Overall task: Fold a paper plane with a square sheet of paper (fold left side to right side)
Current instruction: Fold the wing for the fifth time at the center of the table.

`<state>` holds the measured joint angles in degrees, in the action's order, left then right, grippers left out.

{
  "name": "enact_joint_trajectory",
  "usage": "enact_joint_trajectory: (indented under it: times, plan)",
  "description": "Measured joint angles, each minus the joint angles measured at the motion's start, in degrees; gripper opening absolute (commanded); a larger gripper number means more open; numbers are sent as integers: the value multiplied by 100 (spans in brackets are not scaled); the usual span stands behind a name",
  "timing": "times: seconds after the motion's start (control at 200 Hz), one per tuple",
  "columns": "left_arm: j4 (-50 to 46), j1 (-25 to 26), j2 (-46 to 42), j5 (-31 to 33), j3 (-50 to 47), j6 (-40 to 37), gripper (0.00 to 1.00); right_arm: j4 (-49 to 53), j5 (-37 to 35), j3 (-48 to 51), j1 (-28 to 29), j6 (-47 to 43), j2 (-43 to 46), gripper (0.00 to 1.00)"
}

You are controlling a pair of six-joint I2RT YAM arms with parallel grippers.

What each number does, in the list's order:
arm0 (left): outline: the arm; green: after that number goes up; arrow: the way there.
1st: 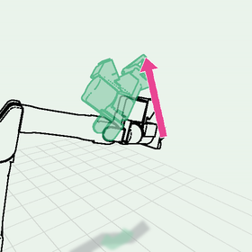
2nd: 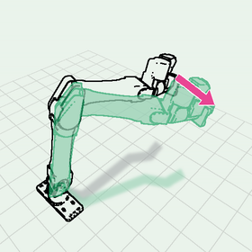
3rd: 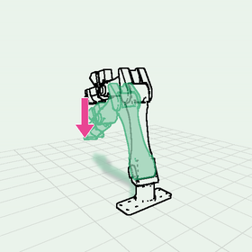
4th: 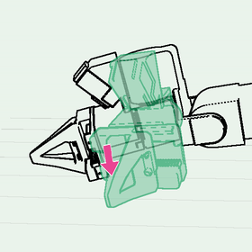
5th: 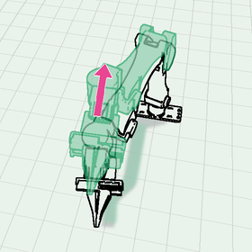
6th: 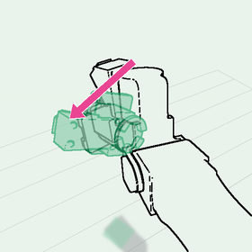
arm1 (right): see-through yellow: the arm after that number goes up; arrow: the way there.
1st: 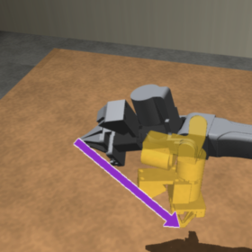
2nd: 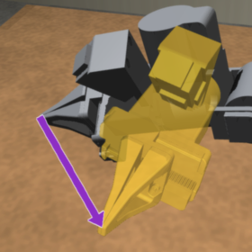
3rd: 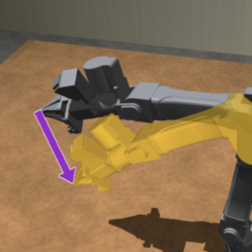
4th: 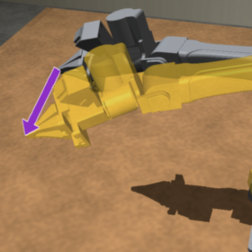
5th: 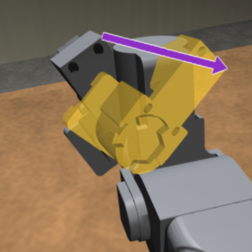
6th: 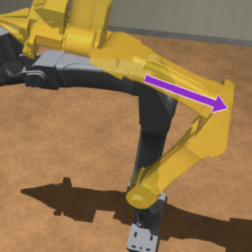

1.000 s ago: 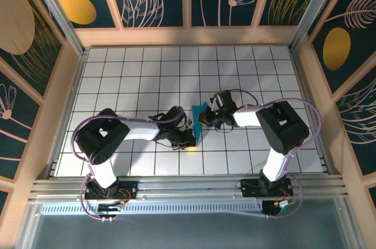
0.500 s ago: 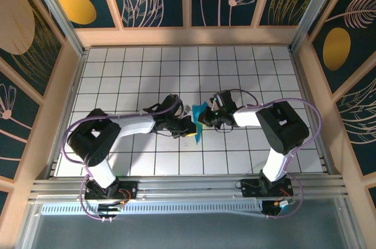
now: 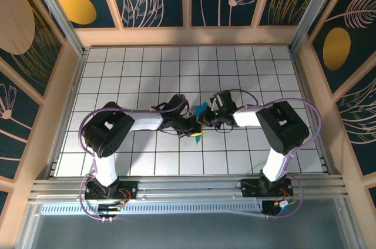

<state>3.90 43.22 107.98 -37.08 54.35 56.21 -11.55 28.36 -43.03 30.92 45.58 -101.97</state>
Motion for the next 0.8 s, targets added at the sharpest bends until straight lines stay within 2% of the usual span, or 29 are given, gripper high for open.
enact_joint_trajectory:
  times: [0.275,0.801]
  plan:
    - [-42,61,219,28,11,-70,0,-4,0,0,0,0,-9,0]
    - [55,138,98,234,-164,-225,0,-2,-2,0,7,0,-9,0]
